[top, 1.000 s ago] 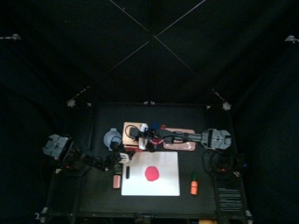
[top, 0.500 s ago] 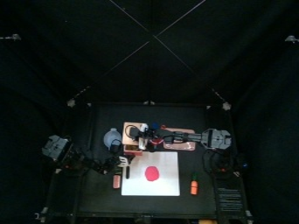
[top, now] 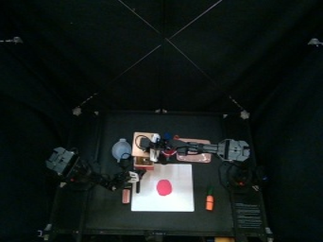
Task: Get the cutter from the drawer then cut the dough then place the extra dough in the bowl
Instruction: Open the drawer
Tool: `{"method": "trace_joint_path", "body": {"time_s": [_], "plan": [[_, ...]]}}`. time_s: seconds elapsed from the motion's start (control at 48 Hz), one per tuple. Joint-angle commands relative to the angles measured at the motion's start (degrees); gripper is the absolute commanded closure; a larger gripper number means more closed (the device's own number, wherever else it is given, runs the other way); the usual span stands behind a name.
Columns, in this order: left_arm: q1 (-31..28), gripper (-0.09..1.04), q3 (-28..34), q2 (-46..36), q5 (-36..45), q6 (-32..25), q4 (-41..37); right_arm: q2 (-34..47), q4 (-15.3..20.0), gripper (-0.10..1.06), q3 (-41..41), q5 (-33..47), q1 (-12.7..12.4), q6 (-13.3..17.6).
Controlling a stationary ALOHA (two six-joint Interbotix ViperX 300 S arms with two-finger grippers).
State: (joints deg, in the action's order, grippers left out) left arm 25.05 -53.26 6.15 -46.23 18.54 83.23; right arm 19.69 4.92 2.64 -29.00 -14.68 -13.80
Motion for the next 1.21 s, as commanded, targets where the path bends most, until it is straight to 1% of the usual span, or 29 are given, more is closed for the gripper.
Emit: {"method": "trace_joint_path", "body": {"time_s": [0.021,0.375,0.729,0.854,0.938,1.042,1.208], "plan": [[1.7,0.47,0.5,-0.3,0.4,-0.2,0.2,0.4,0.0,0.94,1.1,-1.6,-0.1,0.1],[3.2,0.47,0.1,-0.3,1.2,-0.3,1.1,0.4,0.0,0.94,1.1,-1.5,-0.2,0.1],[3.2,0.43,0.3,0.1,1.1,-1.8,0.8,0.4,0.1,0.94,1.1,-1.6,-0.2,0.1],[3.2,0.35,0.3,0.0,0.9,-1.8,0.8,0.4,0.1,0.94,1.1,-1.6,-0.2,0.1],[3.2,0.26,0.2,0.0,0.9,-1.8,0.8,0.4,0.1,0.94,1.1,-1.6,-0.2,0.1],[3.2,0.19,0.2,0.0,0.5,-1.8,0.6,0.4,0.1,0.94,1.1,-1.6,-0.2,0.1],[3.2,0.13,0.1,-0.3,0.3,-1.8,0.0,0.4,0.1,0.94,1.1,-1.6,-0.2,0.1]]}}
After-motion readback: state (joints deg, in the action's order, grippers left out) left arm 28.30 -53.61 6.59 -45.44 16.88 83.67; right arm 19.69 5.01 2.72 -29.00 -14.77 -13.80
